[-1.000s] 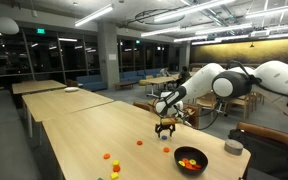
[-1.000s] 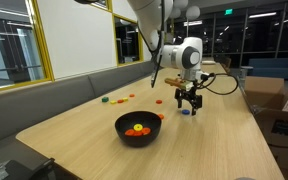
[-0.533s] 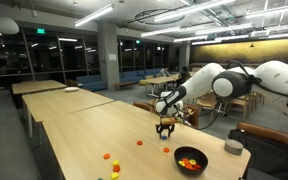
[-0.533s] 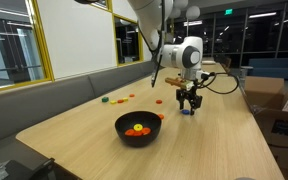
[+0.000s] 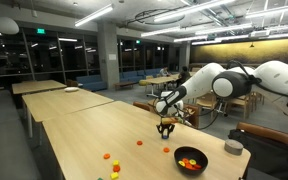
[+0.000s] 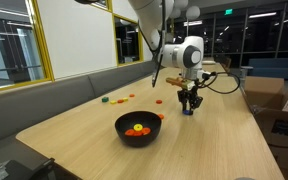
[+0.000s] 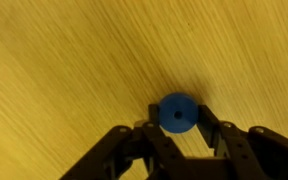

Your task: Pick up some of the objects from the table and put them in the bowl

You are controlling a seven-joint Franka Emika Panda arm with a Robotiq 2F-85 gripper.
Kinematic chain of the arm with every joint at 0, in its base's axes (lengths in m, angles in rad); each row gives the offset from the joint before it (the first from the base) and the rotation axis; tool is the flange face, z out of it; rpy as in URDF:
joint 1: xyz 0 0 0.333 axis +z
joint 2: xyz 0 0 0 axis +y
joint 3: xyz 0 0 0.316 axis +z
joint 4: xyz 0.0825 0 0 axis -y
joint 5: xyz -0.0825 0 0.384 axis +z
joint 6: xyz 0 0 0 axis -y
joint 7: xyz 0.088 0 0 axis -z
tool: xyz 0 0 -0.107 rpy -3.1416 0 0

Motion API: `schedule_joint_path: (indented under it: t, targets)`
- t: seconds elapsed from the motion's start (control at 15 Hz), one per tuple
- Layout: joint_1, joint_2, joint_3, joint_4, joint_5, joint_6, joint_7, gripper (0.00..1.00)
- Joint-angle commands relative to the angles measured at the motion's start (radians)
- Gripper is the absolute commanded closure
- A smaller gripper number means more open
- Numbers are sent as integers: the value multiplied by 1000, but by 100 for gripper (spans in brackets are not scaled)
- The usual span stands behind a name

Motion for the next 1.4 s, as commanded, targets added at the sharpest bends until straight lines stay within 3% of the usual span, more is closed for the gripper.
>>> schedule_joint_path:
  t: [0.0,0.4,0.8,1.33]
  targets:
    - [11,-84,-14,-62,-17,-26,8,82]
    - [15,-318,8,-278,-36,-138,-64,82]
    - [0,-530,91,-504,20,-331,-300,82]
    - [14,-628,102,-679,47,-501,-406,82]
